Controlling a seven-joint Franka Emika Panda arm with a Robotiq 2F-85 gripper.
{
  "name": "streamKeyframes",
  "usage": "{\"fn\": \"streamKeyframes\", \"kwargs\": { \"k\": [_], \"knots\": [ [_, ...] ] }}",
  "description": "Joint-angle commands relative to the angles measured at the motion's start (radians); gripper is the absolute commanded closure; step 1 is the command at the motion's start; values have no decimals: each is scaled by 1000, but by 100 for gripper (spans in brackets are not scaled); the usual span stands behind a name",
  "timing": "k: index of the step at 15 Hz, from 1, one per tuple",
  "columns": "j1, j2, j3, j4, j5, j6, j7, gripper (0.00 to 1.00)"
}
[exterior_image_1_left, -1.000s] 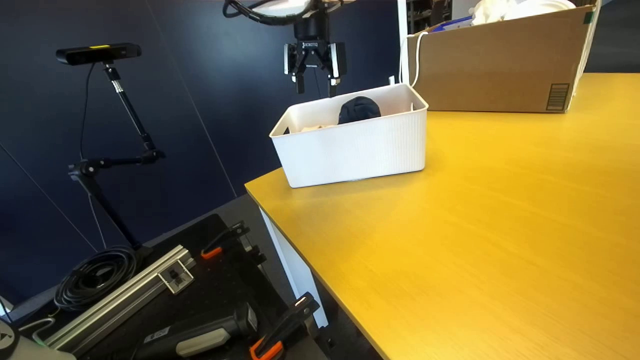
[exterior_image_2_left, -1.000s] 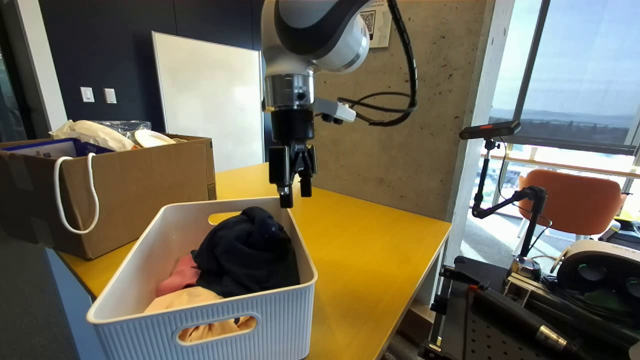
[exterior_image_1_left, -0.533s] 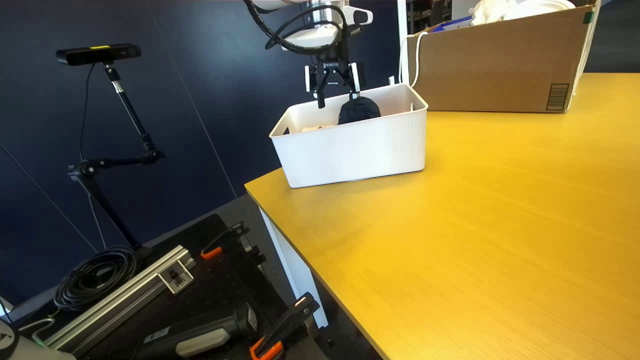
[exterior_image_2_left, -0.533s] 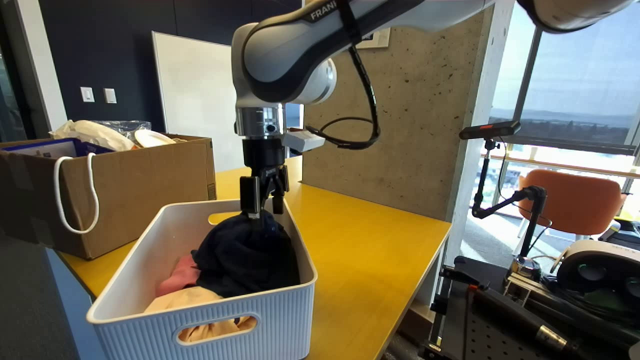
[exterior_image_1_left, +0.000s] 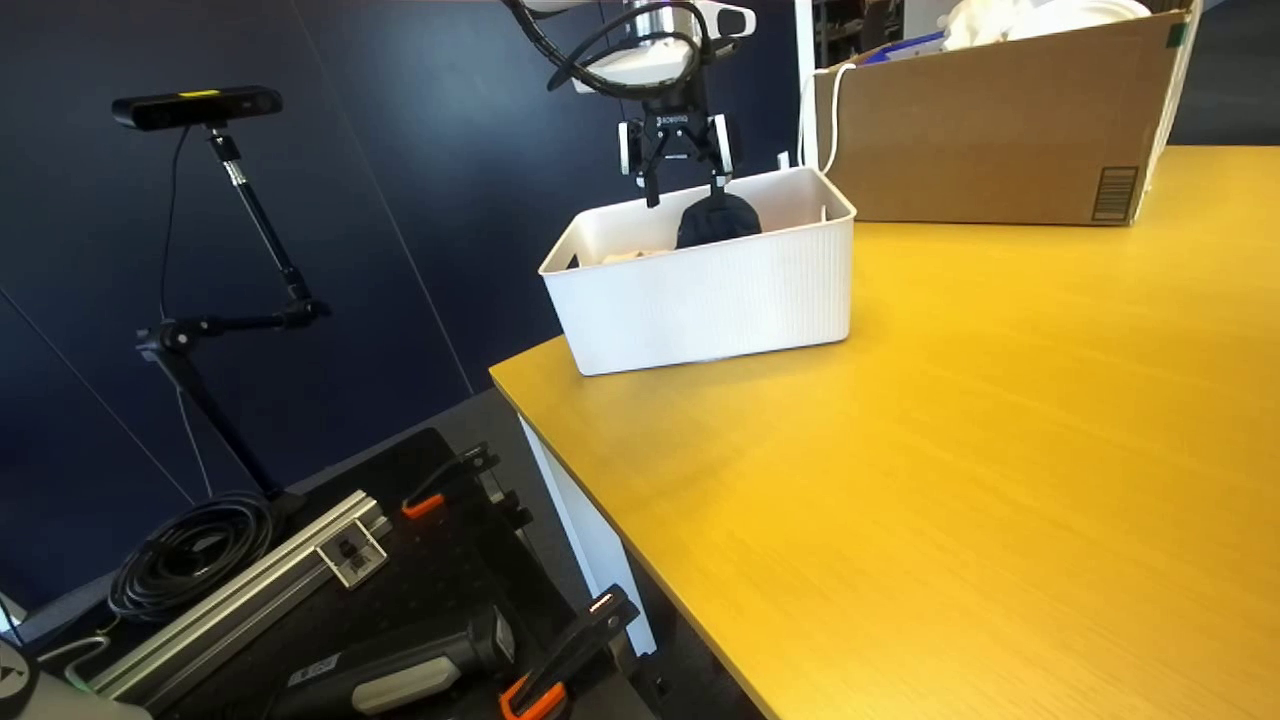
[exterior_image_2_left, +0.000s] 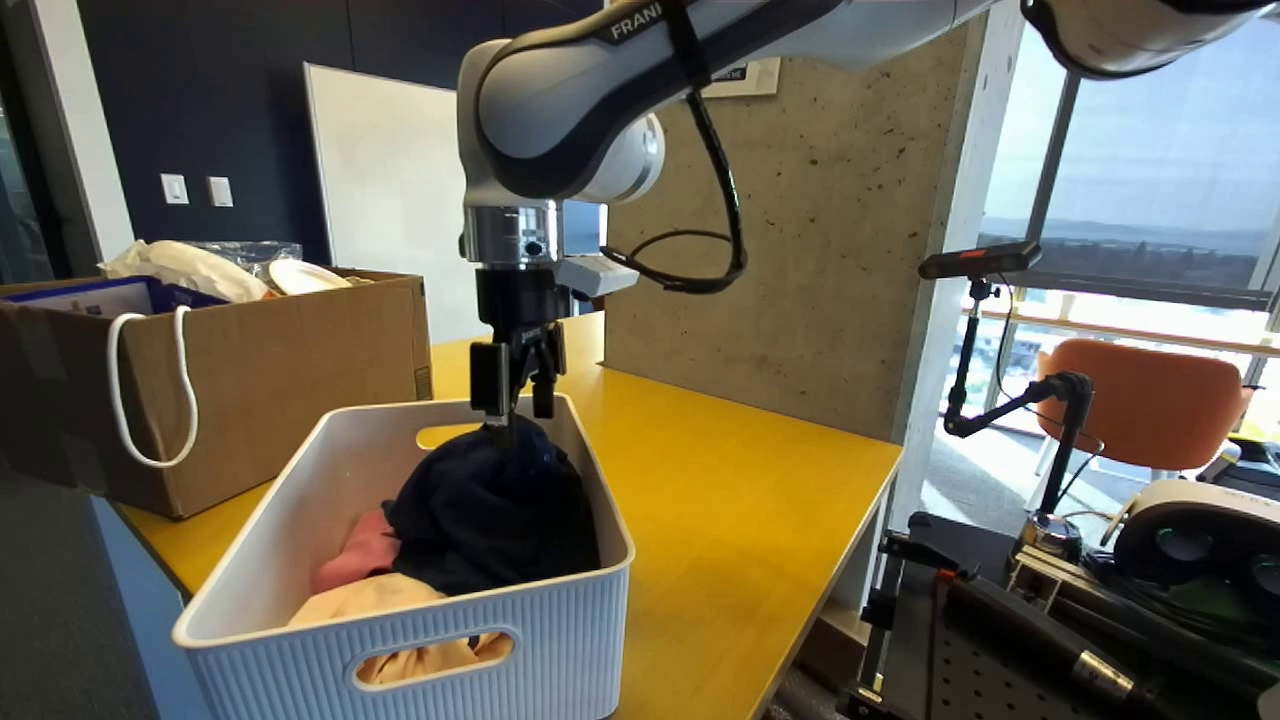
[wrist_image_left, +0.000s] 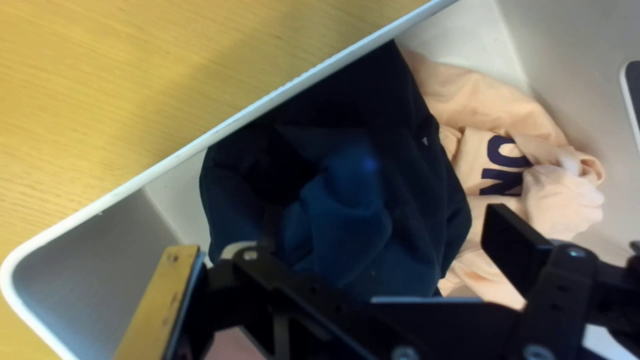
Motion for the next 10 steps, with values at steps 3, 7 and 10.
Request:
{"fn": "streamKeyframes", "kwargs": {
  "k": [3, 7, 10],
  "knots": [
    [83, -23, 29, 44, -24, -30, 61, 0],
    [143, 51, 46, 103, -14, -25, 83, 0],
    [166, 75, 41, 72, -17, -2, 107, 0]
  ]
}}
